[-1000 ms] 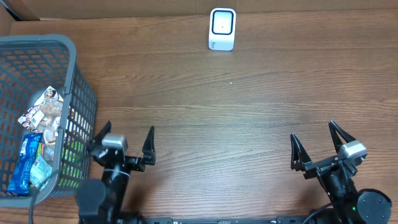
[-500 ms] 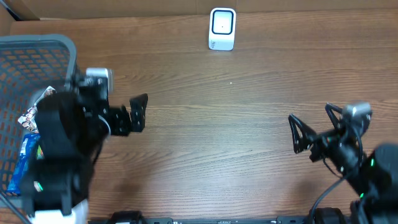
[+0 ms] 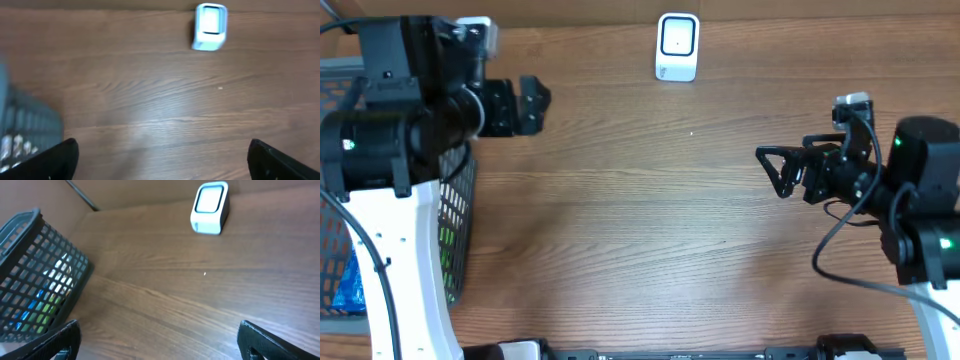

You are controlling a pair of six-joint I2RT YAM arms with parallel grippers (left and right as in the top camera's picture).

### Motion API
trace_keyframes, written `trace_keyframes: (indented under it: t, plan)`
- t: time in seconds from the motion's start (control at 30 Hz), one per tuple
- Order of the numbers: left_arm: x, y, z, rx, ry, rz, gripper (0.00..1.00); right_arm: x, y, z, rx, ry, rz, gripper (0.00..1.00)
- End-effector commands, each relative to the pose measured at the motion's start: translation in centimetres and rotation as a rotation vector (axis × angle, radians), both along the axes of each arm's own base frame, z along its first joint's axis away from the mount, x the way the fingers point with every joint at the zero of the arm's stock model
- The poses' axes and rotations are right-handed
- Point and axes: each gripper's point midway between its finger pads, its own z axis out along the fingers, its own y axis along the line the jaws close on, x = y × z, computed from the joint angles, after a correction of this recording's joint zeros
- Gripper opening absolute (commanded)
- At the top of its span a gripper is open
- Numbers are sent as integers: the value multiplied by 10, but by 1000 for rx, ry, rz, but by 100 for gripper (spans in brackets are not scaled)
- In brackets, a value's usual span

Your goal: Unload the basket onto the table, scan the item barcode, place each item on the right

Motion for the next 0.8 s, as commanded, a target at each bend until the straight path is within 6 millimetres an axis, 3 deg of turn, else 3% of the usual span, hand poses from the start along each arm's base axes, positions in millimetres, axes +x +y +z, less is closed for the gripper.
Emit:
trace_keyframes:
  t: [0.0, 0.17, 0.3, 0.43, 0.53, 0.6, 0.77]
  plan:
    - [-11, 76, 13, -43, -15, 431, 100, 2, 6, 6, 20, -4, 31, 100]
    - [-47, 167, -2, -116, 48, 788, 100, 5, 5, 2, 15, 9, 25, 100]
    - [-69, 224, -20, -132, 94, 960, 100, 5, 5, 0, 15, 15, 25, 100]
    - [-71, 250, -42, -111, 166, 953, 100, 3, 5, -2, 14, 29, 25, 100]
    - [-59, 252, -69, -100, 253, 830, 100, 1, 5, -5, 14, 47, 24, 100]
    - [-51, 253, -99, -123, 354, 806, 100, -3, 3, -13, 5, 81, 15, 100]
    - [-36, 262, -143, -144, 466, 786, 94, -6, -7, -31, -44, 146, -40, 100]
